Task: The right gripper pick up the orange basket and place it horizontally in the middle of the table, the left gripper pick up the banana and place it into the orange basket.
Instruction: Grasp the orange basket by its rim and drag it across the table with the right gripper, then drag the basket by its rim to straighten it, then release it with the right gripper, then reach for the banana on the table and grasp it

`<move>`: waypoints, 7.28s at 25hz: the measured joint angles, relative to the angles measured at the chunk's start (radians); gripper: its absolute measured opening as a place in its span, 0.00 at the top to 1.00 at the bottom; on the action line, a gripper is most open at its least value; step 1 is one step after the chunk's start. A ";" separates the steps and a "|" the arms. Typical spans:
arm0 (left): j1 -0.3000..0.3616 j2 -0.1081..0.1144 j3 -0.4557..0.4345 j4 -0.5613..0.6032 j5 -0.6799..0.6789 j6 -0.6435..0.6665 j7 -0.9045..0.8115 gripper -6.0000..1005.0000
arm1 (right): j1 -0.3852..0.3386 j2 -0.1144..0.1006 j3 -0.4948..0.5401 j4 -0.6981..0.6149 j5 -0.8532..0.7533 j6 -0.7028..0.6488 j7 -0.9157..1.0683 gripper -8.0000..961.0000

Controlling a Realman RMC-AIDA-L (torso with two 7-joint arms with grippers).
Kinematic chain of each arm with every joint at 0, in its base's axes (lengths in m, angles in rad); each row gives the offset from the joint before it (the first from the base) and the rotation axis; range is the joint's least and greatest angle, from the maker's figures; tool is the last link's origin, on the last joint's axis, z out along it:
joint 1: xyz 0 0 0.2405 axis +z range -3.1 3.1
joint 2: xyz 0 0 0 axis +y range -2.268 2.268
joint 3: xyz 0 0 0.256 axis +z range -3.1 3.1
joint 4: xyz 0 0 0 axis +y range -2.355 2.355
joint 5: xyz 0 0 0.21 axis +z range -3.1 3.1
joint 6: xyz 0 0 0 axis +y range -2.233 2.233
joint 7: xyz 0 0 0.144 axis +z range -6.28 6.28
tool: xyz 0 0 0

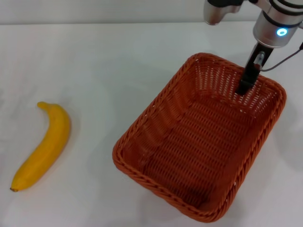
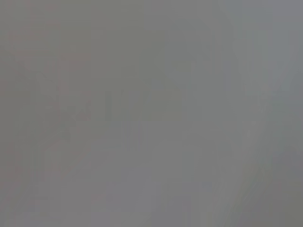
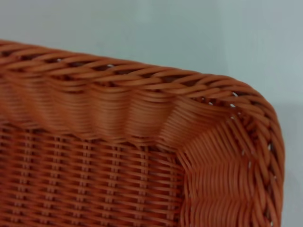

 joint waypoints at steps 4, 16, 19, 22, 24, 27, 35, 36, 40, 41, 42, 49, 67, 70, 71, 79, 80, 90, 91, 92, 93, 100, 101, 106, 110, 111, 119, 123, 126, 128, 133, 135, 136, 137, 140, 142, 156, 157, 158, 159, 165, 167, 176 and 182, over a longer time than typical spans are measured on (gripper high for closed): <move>0.007 0.001 0.000 0.000 -0.001 0.003 0.006 0.29 | 0.019 -0.003 0.028 0.005 0.007 -0.029 0.021 0.64; 0.019 0.038 0.000 -0.010 -0.004 0.011 0.029 0.29 | 0.035 -0.044 0.314 0.018 0.008 -0.102 0.263 0.76; 0.018 0.046 0.000 -0.009 -0.004 0.012 0.040 0.29 | 0.012 -0.059 0.373 0.019 0.018 -0.113 0.319 0.81; 0.014 0.052 0.000 -0.010 -0.004 0.014 0.056 0.29 | -0.008 -0.066 0.444 0.019 0.020 -0.125 0.360 0.85; 0.011 0.056 0.000 -0.009 -0.004 0.017 0.071 0.29 | -0.016 -0.067 0.481 0.019 0.021 -0.137 0.391 0.87; 0.010 0.057 0.000 -0.009 -0.003 0.018 0.083 0.29 | -0.032 -0.060 0.518 0.012 0.032 -0.161 0.436 0.87; 0.037 0.070 -0.001 -0.010 -0.035 0.024 0.083 0.29 | -0.169 -0.001 0.530 -0.076 0.257 -0.125 0.542 0.87; 0.042 0.071 -0.001 -0.010 -0.042 0.027 0.082 0.29 | -0.179 0.003 0.528 -0.085 0.261 -0.116 0.546 0.87; 0.052 0.075 0.000 -0.011 -0.058 0.034 0.082 0.29 | -0.213 0.010 0.512 -0.087 0.287 -0.073 0.548 0.87; 0.054 0.078 0.000 -0.012 -0.059 0.034 0.083 0.29 | -0.219 0.010 0.504 -0.087 0.290 -0.062 0.549 0.87; 0.055 0.081 0.000 -0.012 -0.059 0.034 0.083 0.29 | -0.222 0.011 0.499 -0.087 0.291 -0.054 0.549 0.87; 0.065 0.102 -0.002 -0.006 -0.059 0.029 0.083 0.29 | -0.239 0.014 0.450 -0.105 0.311 -0.022 0.551 0.87; 0.059 0.102 -0.002 -0.008 -0.064 0.023 0.086 0.30 | -0.365 0.006 0.232 -0.260 0.488 -0.074 0.552 0.82; 0.059 0.099 -0.002 -0.010 -0.067 0.029 0.086 0.30 | -0.364 0.003 0.227 -0.256 0.485 -0.085 0.552 0.80; 0.061 0.098 -0.001 -0.010 -0.069 0.029 0.086 0.30 | -0.366 0.003 0.227 -0.256 0.485 -0.086 0.552 0.79; 0.069 0.090 -0.001 -0.010 -0.079 0.032 0.086 0.30 | -0.373 0.000 0.228 -0.257 0.480 -0.094 0.551 0.60; 0.071 0.089 -0.001 -0.011 -0.081 0.032 0.086 0.30 | -0.374 -0.001 0.227 -0.258 0.478 -0.098 0.551 0.57; 0.075 0.085 -0.001 -0.004 -0.096 0.032 0.083 0.30 | -0.430 -0.003 0.225 -0.344 0.483 -0.225 0.542 0.44; 0.073 0.084 -0.001 -0.004 -0.096 0.032 0.082 0.30 | -0.439 -0.002 0.224 -0.357 0.486 -0.241 0.542 0.44; 0.071 0.082 -0.001 -0.004 -0.096 0.032 0.081 0.30 | -0.447 -0.001 0.220 -0.370 0.488 -0.258 0.542 0.45; 0.069 0.080 -0.001 -0.004 -0.096 0.032 0.081 0.30 | -0.448 0.000 0.218 -0.373 0.489 -0.261 0.542 0.45; 0.060 0.074 -0.001 -0.003 -0.096 0.033 0.076 0.30 | -0.473 0.003 0.166 -0.422 0.493 -0.321 0.550 0.45; 0.060 0.073 -0.001 -0.003 -0.096 0.033 0.075 0.30 | -0.474 0.002 0.167 -0.423 0.493 -0.325 0.550 0.45; 0.060 0.069 -0.001 -0.003 -0.098 0.036 0.067 0.30 | -0.489 -0.002 0.169 -0.466 0.490 -0.357 0.549 0.45; 0.060 0.065 -0.001 -0.003 -0.106 0.036 0.062 0.30 | -0.502 -0.006 0.193 -0.500 0.529 -0.373 0.536 0.45; 0.058 0.064 -0.001 -0.003 -0.106 0.036 0.061 0.30 | -0.503 -0.007 0.205 -0.502 0.546 -0.373 0.530 0.45; 0.053 0.057 -0.001 -0.002 -0.111 0.036 0.057 0.30 | -0.536 -0.029 0.467 -0.541 0.664 -0.357 0.318 0.45; 0.052 0.058 0.000 -0.005 -0.069 0.048 0.002 0.30 | -0.617 -0.047 0.585 -0.551 0.803 -0.305 0.084 0.45; 0.046 0.075 0.000 -0.021 -0.008 0.088 -0.118 0.30 | -0.711 -0.049 0.615 -0.544 0.956 -0.235 -0.153 0.45; 0.034 0.087 0.001 -0.058 0.045 0.121 -0.214 0.30 | -0.776 -0.037 0.619 -0.544 1.042 -0.188 -0.319 0.45; -0.034 0.117 0.002 -0.246 0.206 0.194 -0.541 0.30 | -0.910 -0.005 0.619 -0.522 1.233 -0.097 -0.696 0.45; -0.070 0.143 0.002 -0.299 0.283 0.205 -0.668 0.30 | -0.932 -0.005 0.629 -0.494 1.283 -0.089 -0.774 0.45; -0.091 0.160 0.002 -0.325 0.333 0.209 -0.728 0.30 | -0.938 -0.007 0.643 -0.479 1.305 -0.087 -0.806 0.45; -0.119 0.177 0.002 -0.351 0.399 0.215 -0.787 0.30 | -0.944 -0.007 0.657 -0.466 1.323 -0.086 -0.835 0.45; -0.203 0.222 0.002 -0.416 0.591 0.234 -0.909 0.30 | -0.951 -0.008 0.704 -0.447 1.344 -0.086 -0.896 0.45; -0.248 0.240 0.003 -0.434 0.690 0.243 -0.951 0.30 | -0.956 -0.008 0.726 -0.431 1.359 -0.084 -0.924 0.45; -0.743 0.328 0.006 -0.385 1.781 0.220 -1.041 0.30 | -0.887 -0.007 0.775 -0.300 1.403 -0.032 -1.082 0.45; -0.766 0.322 0.006 -0.365 1.816 0.207 -1.041 0.30 | -0.887 -0.008 0.776 -0.295 1.407 -0.031 -1.089 0.45; -0.785 0.317 0.006 -0.341 1.849 0.191 -1.041 0.30 | -0.889 -0.009 0.778 -0.289 1.413 -0.029 -1.100 0.45; -0.806 0.308 0.006 -0.308 1.883 0.173 -1.041 0.30 | -0.891 -0.008 0.779 -0.285 1.418 -0.028 -1.115 0.45; -0.862 0.230 0.006 -0.176 1.981 0.082 -1.049 0.30 | -0.883 -0.005 0.779 -0.253 1.432 -0.020 -1.154 0.45; -0.875 0.203 0.006 -0.157 2.003 0.062 -1.049 0.30 | -0.883 -0.005 0.780 -0.252 1.434 -0.018 -1.155 0.45; -0.918 0.105 0.005 -0.119 2.066 0.033 -1.052 0.30 | -0.893 -0.005 0.780 -0.255 1.455 -0.020 -1.155 0.45; -0.930 0.064 0.005 -0.119 2.112 0.024 -1.071 0.31 | -0.897 -0.005 0.781 -0.253 1.460 -0.017 -1.155 0.45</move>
